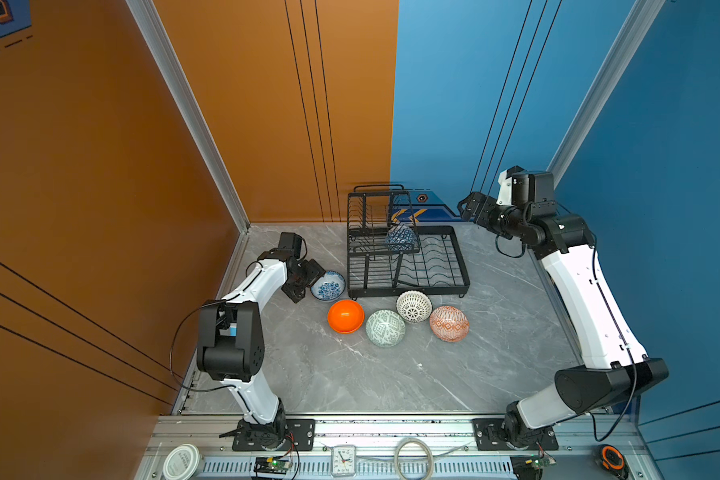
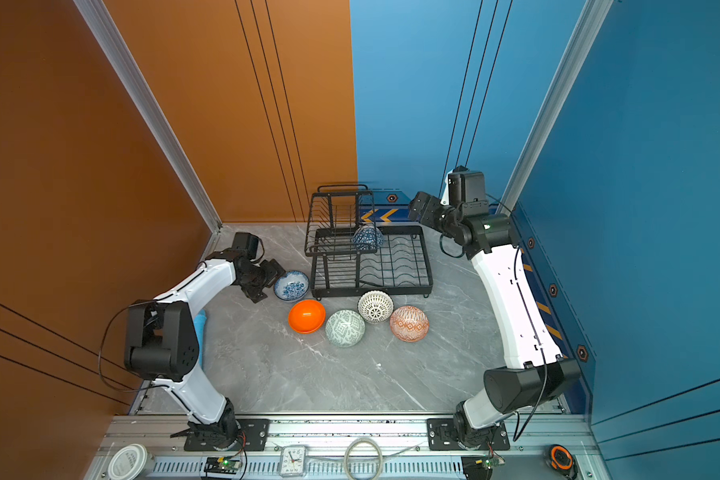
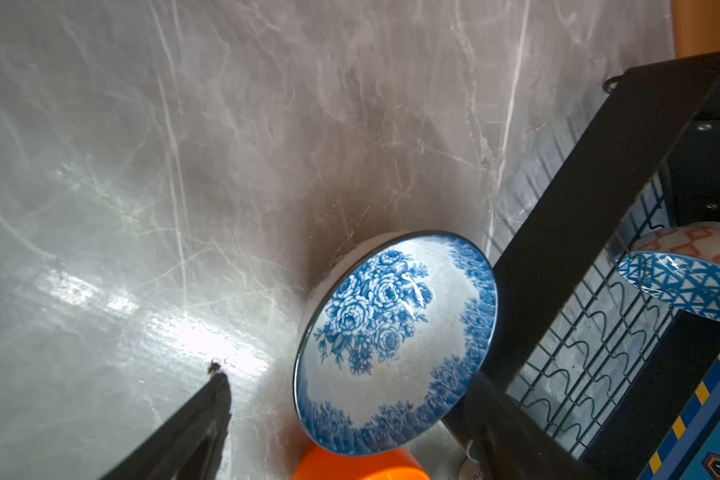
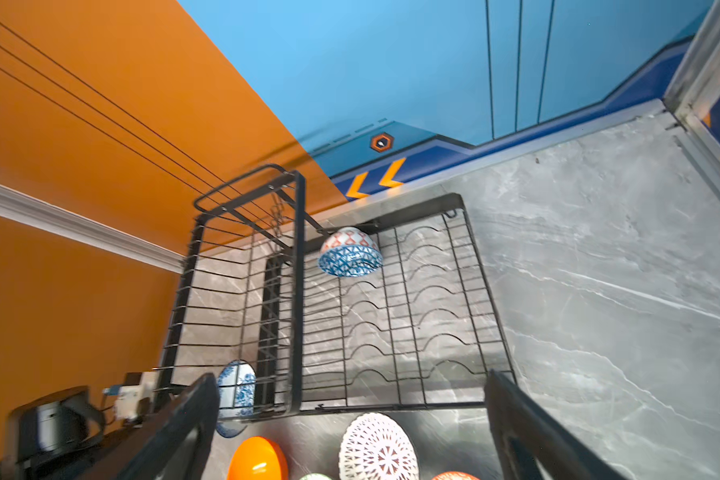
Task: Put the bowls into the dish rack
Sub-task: 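Grasp the blue floral bowl rim with the left gripper while the right arm rises, then lift the blue floral bowl with the left gripper toward the right gripper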
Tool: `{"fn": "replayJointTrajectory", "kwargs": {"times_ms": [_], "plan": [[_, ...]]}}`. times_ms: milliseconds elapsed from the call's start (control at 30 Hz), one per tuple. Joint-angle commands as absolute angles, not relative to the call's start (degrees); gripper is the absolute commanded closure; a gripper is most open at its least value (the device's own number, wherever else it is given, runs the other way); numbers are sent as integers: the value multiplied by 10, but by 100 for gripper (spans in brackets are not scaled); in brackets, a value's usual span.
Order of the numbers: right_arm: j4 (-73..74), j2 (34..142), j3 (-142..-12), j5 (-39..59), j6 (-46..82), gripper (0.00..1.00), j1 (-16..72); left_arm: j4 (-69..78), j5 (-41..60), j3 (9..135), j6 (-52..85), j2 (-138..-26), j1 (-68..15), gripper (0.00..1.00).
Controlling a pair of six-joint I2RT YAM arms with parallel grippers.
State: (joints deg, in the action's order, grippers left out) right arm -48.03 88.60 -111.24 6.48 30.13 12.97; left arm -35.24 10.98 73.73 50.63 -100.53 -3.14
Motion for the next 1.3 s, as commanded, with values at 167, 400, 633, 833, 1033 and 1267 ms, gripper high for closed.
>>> {"fn": "replayJointTrajectory", "kwargs": {"times_ms": [167,400,633,833,1033,1267], "plan": [[-519,925,-1162,57,315,0,168,-369,136,751,478,-1041,-20,28],[-518,940,-1164,55,314,0,180,-369,147,745,455,-1061,-19,43],[-518,953,-1172,58,317,0,180,-369,151,741,443,-1070,-18,63],[-516,986,-1223,134,288,0,206,-372,159,740,439,-1070,-14,84],[-510,1010,-1249,222,242,0,259,-372,154,739,439,-1060,-13,96],[-532,1012,-1233,233,205,0,313,-372,156,742,436,-1052,-6,100]]}}
